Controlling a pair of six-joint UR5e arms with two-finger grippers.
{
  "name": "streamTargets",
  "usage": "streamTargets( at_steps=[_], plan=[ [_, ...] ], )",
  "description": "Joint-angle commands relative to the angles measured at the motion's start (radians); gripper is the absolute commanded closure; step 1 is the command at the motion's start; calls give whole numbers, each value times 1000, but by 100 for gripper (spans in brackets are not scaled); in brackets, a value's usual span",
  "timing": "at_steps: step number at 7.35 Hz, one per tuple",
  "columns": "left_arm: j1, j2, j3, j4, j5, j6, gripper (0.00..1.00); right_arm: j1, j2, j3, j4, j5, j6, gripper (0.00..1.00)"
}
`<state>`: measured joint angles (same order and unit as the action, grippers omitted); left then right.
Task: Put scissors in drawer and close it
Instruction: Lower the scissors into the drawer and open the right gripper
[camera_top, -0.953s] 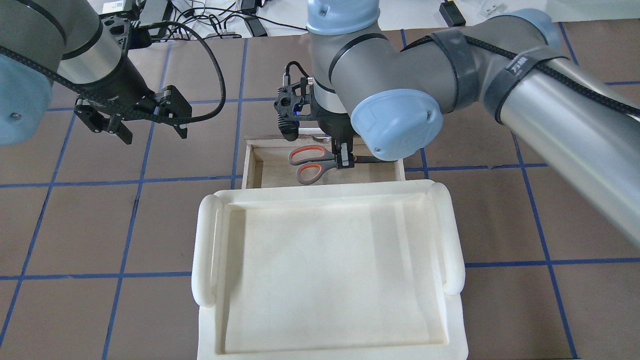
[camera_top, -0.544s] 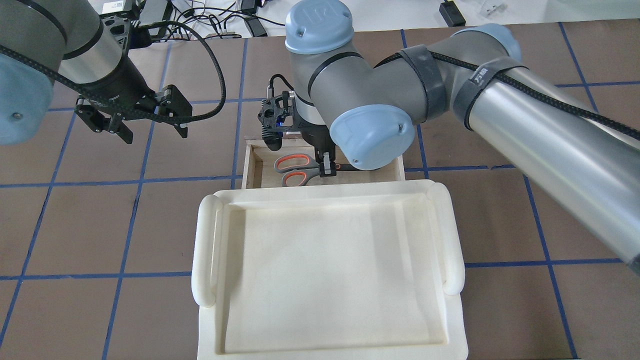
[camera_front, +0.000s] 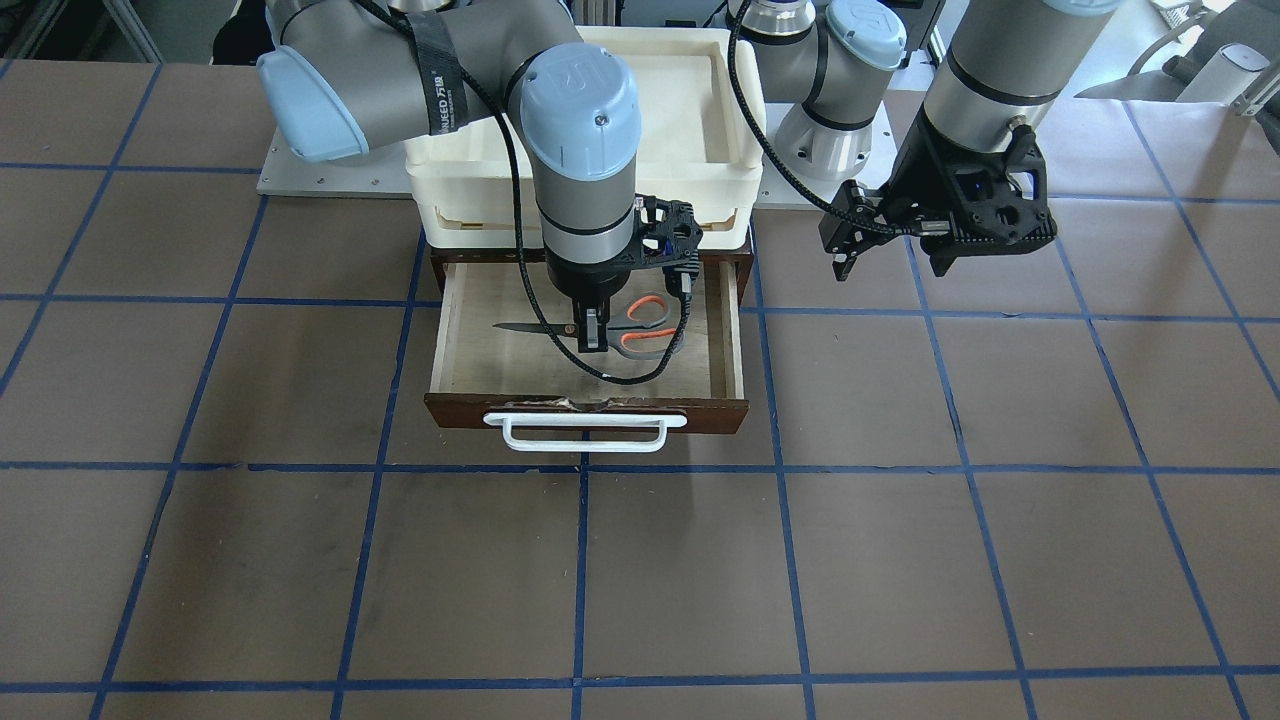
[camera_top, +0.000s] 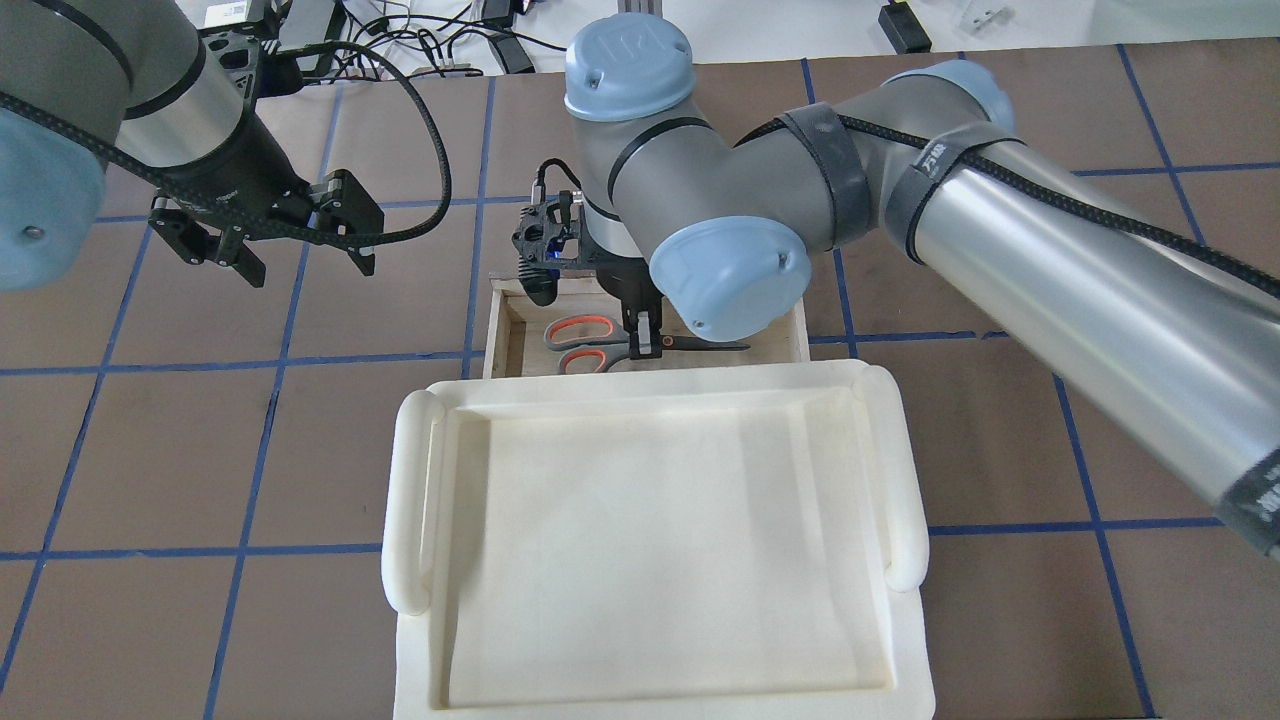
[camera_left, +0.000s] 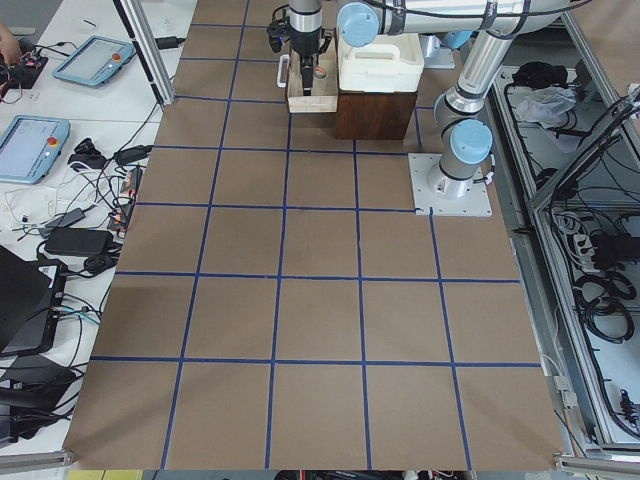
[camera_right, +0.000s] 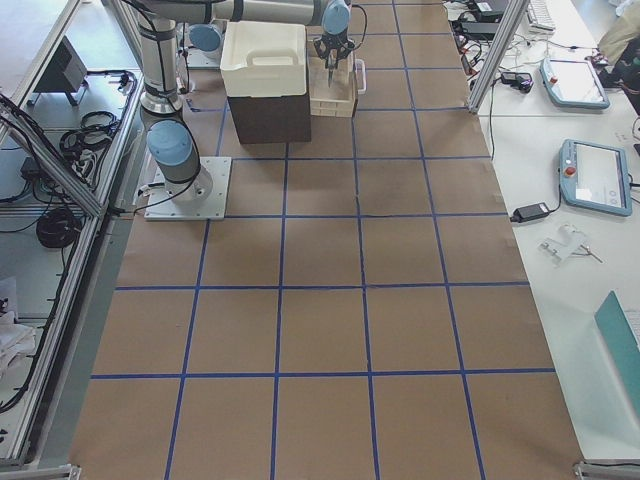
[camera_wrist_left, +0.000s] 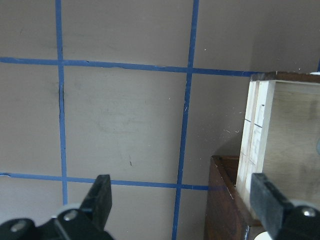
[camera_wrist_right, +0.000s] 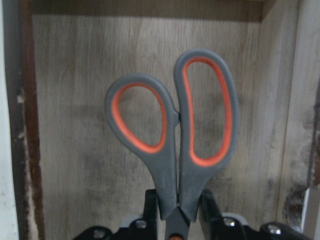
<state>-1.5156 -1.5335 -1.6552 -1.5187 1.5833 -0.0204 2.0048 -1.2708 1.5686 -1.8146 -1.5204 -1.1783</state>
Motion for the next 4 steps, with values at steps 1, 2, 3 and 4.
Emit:
streamTargets(
  at_steps=[1,2,3,4],
  plan=[
    [0,1,0,0,0,0,0,0,8,1,0,0,3,95],
    [0,0,0,0,0,0,0,0,10,5,0,0,3,95],
    [0,-1,0,3,-8,-1,0,0,11,7,0,0,3,95],
    [0,-2,0,0,0,0,0,0,14,7,-2,0,3,94]
  ],
)
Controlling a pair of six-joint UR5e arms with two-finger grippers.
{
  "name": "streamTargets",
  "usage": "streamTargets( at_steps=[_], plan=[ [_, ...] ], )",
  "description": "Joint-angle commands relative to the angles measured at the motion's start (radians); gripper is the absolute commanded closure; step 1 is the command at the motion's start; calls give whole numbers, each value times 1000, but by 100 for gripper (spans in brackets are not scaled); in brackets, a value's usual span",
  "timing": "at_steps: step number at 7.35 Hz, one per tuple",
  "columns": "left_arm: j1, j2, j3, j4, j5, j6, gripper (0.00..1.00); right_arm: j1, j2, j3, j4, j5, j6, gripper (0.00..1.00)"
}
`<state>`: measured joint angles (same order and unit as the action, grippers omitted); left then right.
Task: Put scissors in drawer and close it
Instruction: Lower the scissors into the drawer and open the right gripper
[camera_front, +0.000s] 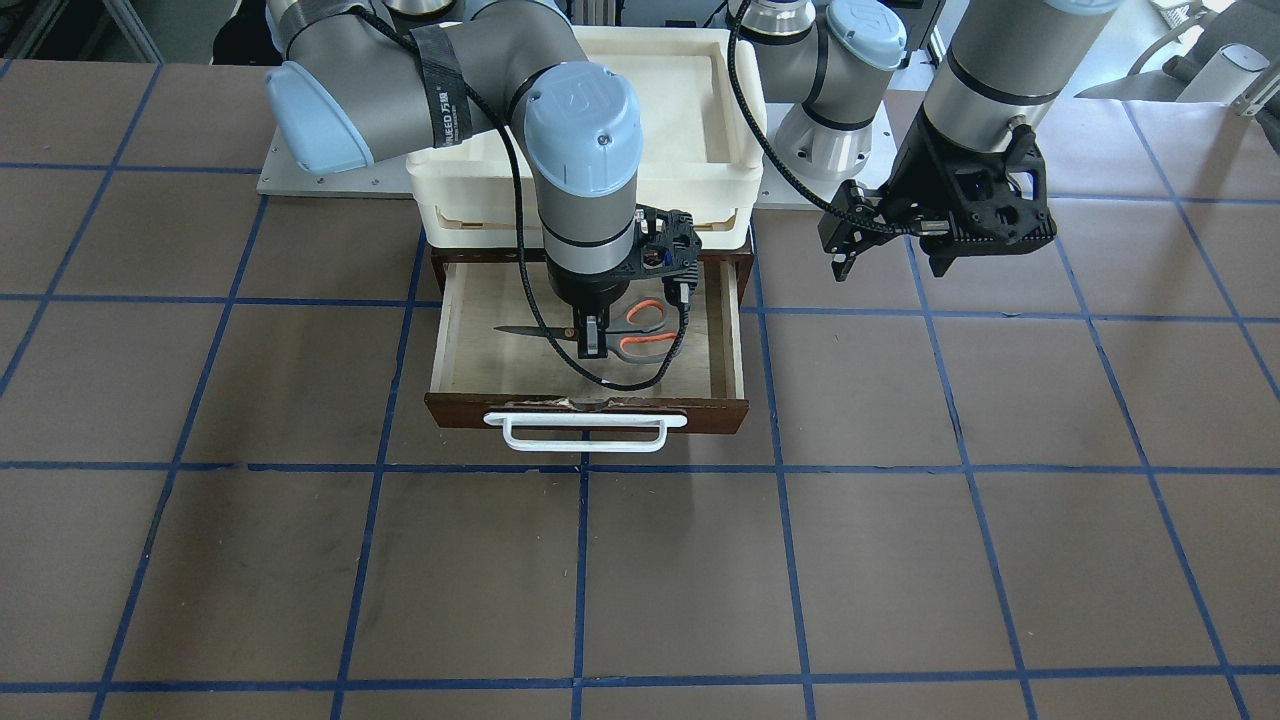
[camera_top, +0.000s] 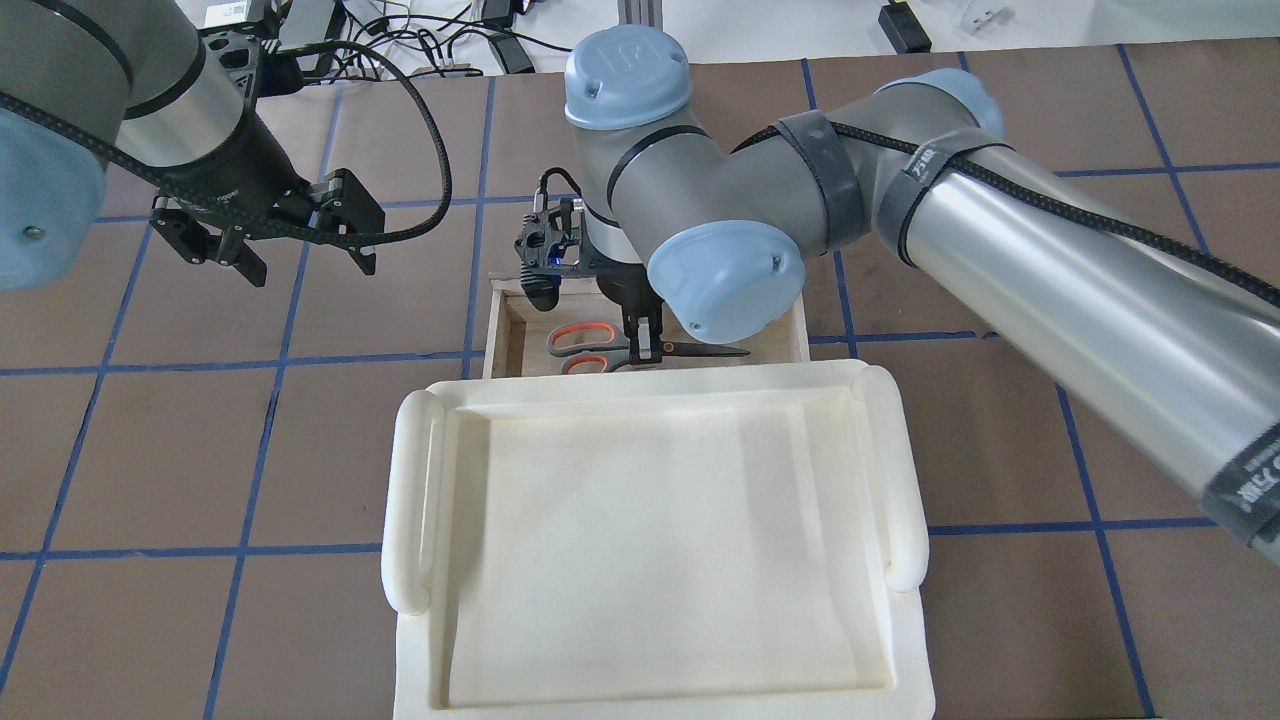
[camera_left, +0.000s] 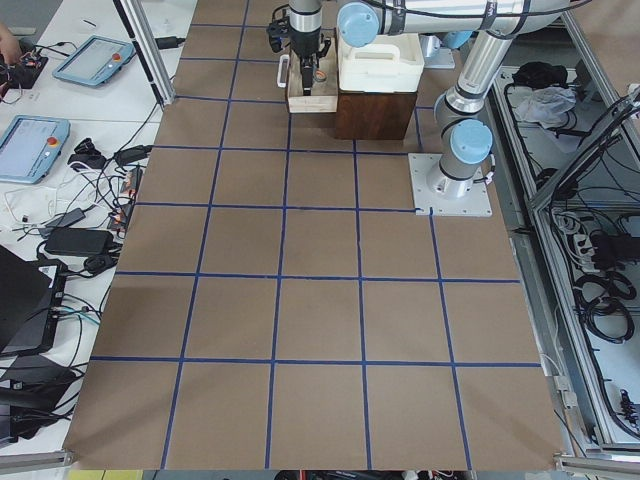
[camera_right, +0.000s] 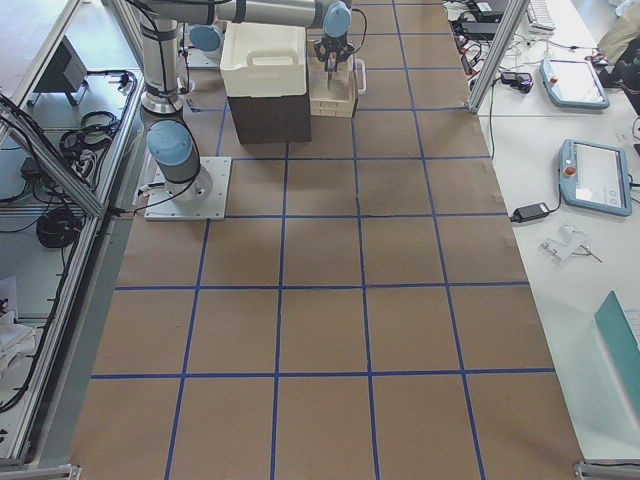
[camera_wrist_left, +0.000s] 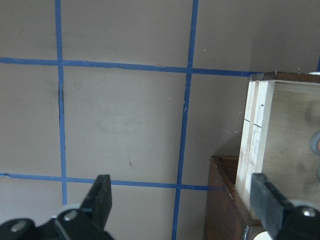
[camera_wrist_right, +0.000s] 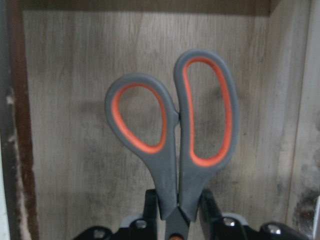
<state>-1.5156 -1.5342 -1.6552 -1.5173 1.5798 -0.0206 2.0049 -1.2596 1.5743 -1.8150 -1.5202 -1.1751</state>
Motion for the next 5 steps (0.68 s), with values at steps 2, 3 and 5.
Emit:
streamTargets(
  at_steps=[2,3,5],
  plan=[
    [-2,-7,2,2,3,1,0,14,23,1,-22,0,12,93],
    [3,-7,2,2,6,1,0,23,29,1,-30,-2,12,93],
    [2,-7,3,0,5,1,0,23,31,3,-29,0,15,86]
  ],
)
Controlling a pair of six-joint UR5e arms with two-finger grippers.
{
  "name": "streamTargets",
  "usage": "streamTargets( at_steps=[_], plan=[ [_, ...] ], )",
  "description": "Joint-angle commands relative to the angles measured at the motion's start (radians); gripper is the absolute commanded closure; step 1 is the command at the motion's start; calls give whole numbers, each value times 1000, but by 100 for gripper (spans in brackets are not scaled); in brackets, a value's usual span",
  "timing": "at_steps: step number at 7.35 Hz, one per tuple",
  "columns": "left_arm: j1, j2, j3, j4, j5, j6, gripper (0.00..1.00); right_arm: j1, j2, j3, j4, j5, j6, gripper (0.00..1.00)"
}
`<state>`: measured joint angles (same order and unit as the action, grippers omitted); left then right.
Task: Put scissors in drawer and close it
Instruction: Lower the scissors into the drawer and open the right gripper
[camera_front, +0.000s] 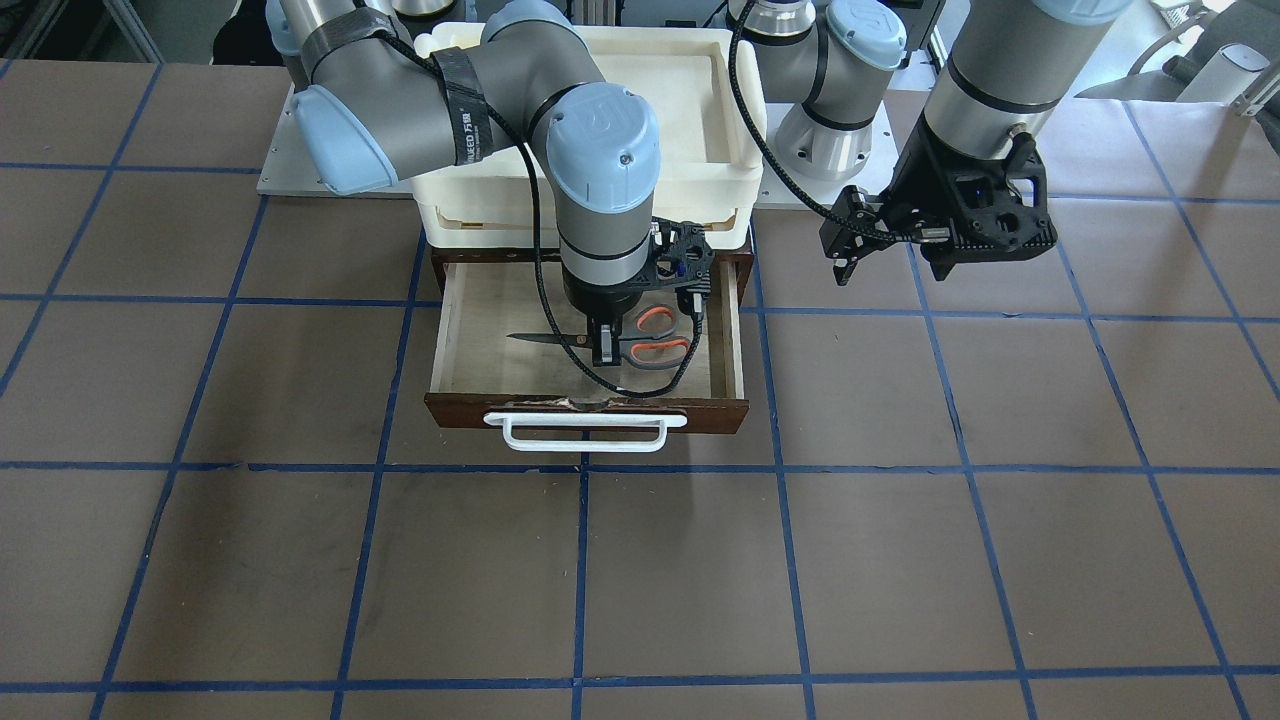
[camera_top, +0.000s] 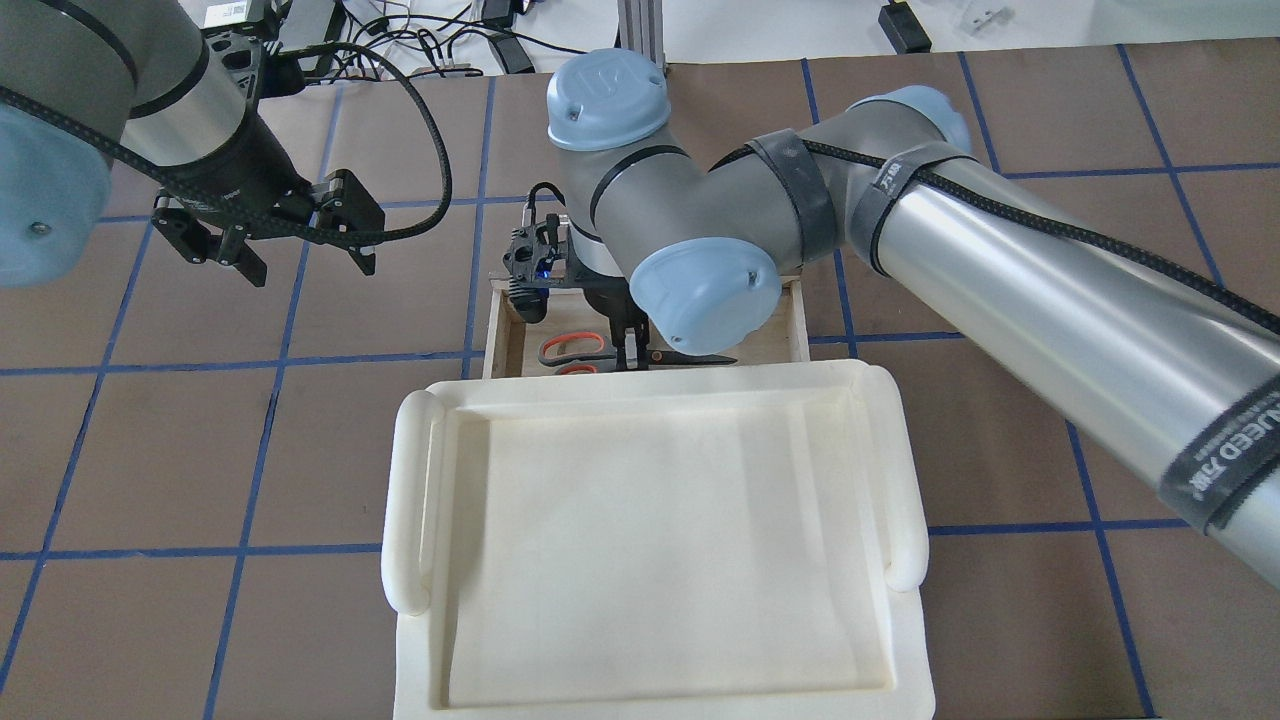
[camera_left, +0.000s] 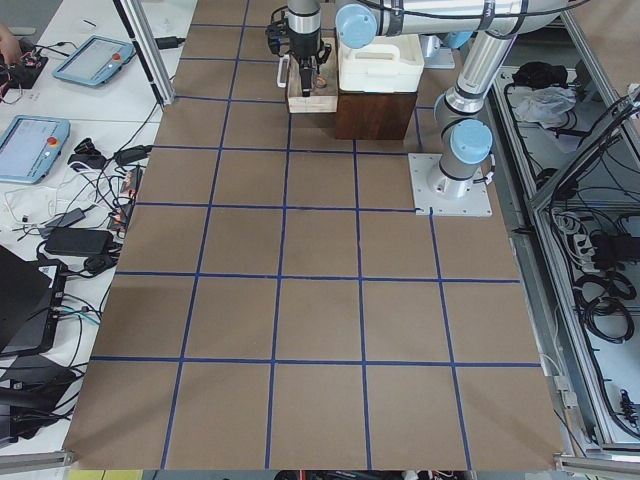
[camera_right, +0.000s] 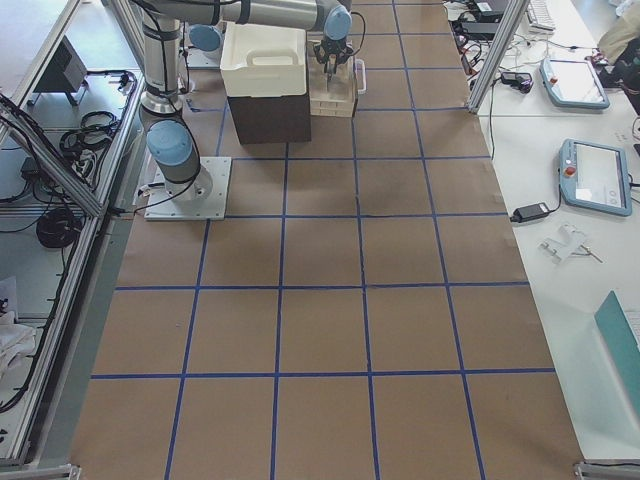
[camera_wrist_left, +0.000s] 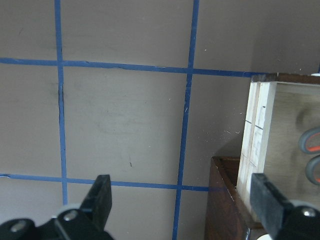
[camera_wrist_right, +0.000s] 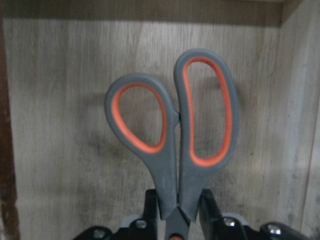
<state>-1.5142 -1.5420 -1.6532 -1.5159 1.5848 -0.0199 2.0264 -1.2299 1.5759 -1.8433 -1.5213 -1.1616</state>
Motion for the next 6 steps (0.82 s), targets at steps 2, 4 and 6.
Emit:
streamTargets(
  at_steps=[2,4,6],
  plan=[
    [0,3,0,-1,0,-2,0,2,-2,1,-1,4,5,0],
    [0,13,1,-6,-2,-2,0,2,-10,0,-2,3,19,0],
    [0,8,3,-7,-3,0,0,-3,-55,-10,-8,1,124,0]
  ],
)
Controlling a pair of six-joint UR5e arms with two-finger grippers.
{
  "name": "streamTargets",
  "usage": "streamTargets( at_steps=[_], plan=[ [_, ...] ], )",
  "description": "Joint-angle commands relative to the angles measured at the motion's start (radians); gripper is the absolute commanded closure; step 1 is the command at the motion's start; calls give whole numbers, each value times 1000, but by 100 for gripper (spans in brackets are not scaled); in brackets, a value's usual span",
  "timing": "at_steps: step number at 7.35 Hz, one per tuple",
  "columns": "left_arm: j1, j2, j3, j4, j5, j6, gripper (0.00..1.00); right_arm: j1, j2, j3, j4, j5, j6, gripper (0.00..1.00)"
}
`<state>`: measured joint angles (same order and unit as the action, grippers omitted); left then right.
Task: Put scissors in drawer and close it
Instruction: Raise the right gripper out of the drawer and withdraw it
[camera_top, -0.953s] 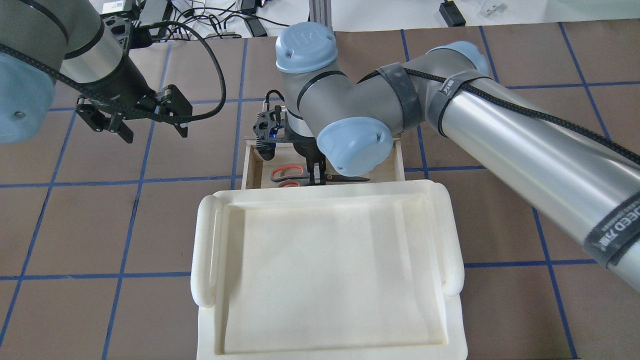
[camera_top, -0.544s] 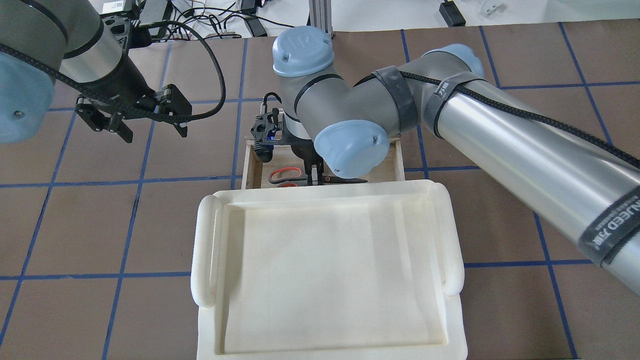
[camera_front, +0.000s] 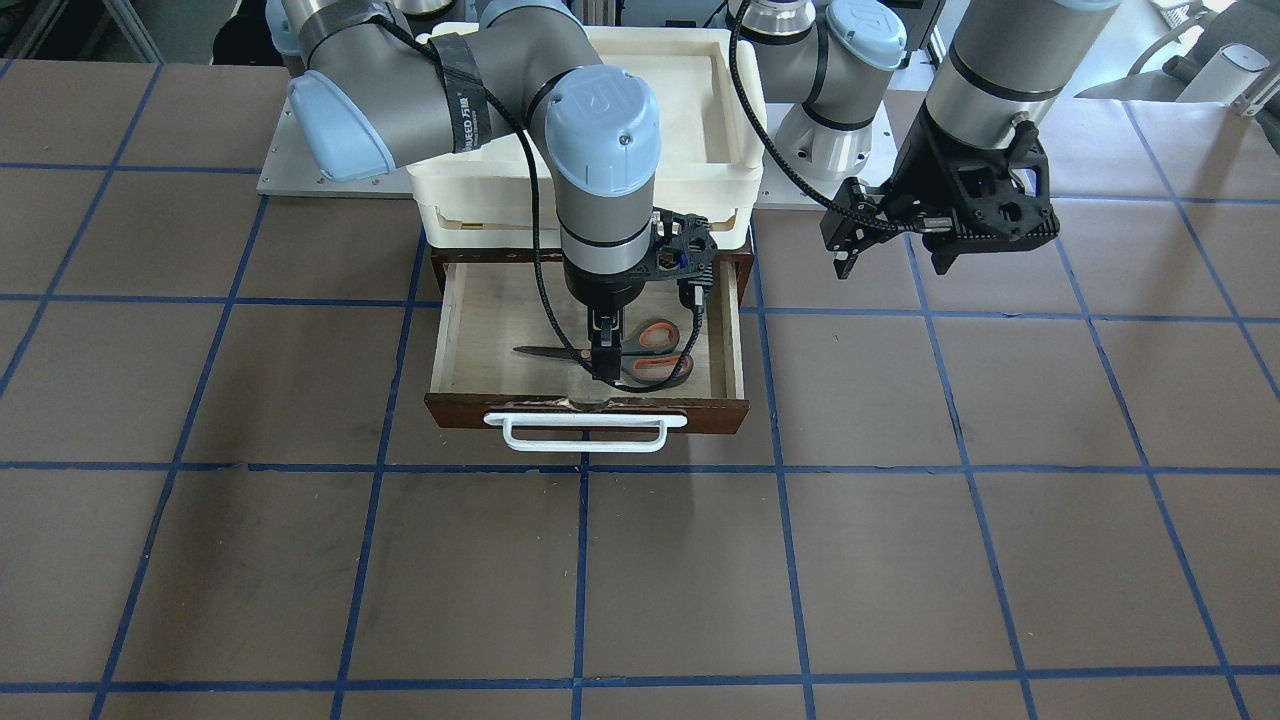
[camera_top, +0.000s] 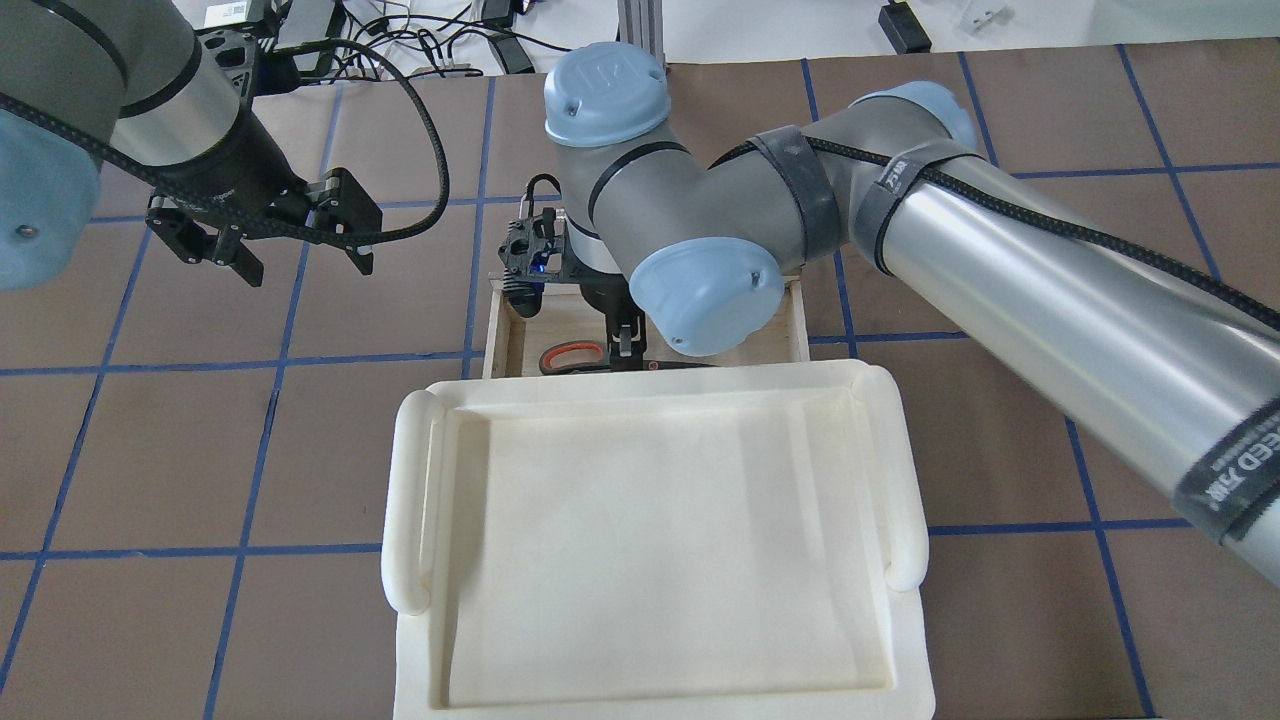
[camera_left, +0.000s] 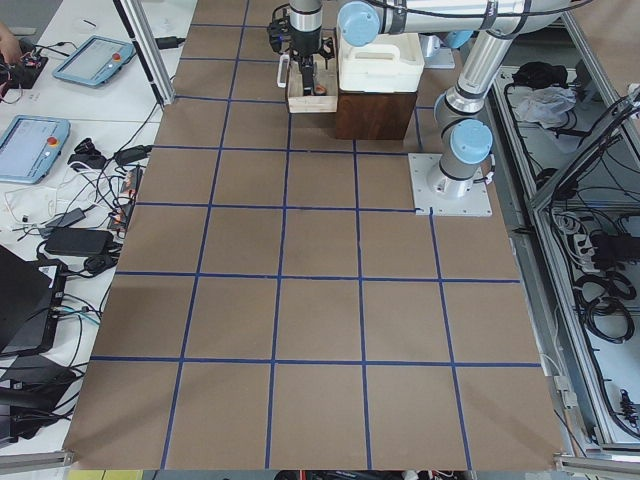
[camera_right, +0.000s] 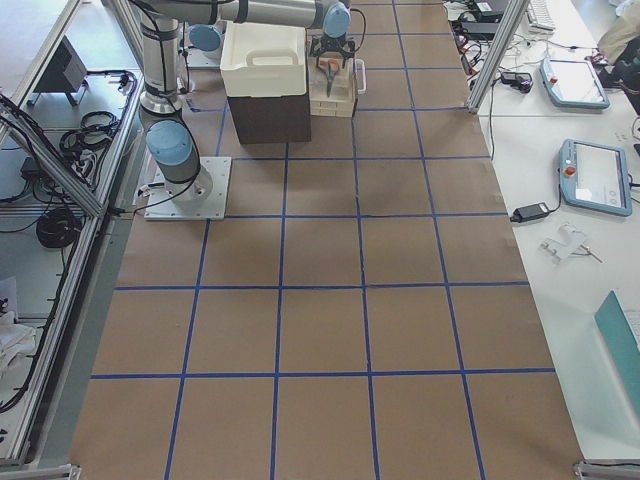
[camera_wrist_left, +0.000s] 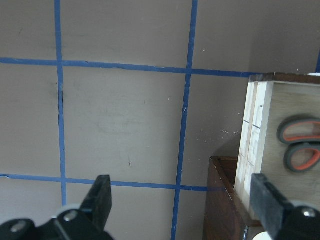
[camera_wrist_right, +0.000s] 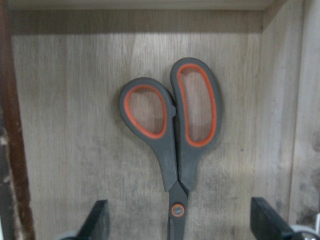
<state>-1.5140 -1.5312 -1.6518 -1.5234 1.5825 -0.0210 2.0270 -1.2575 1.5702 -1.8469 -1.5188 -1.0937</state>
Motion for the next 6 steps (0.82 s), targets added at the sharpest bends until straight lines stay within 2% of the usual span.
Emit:
streamTargets(
  at_steps=[1,2,4,6],
  plan=[
    [3,-15,12,2,-9,1,0,-20,-57,-5,-9,-4,73,0],
    [8,-12,23,6,2,1,0,-30,-90,-4,-2,-21,159,0],
    [2,-33,32,11,1,-11,0,-83,-166,7,8,-34,187,0],
    [1,-46,33,38,-1,-11,0,-198,-258,7,92,-28,300,0]
  ],
)
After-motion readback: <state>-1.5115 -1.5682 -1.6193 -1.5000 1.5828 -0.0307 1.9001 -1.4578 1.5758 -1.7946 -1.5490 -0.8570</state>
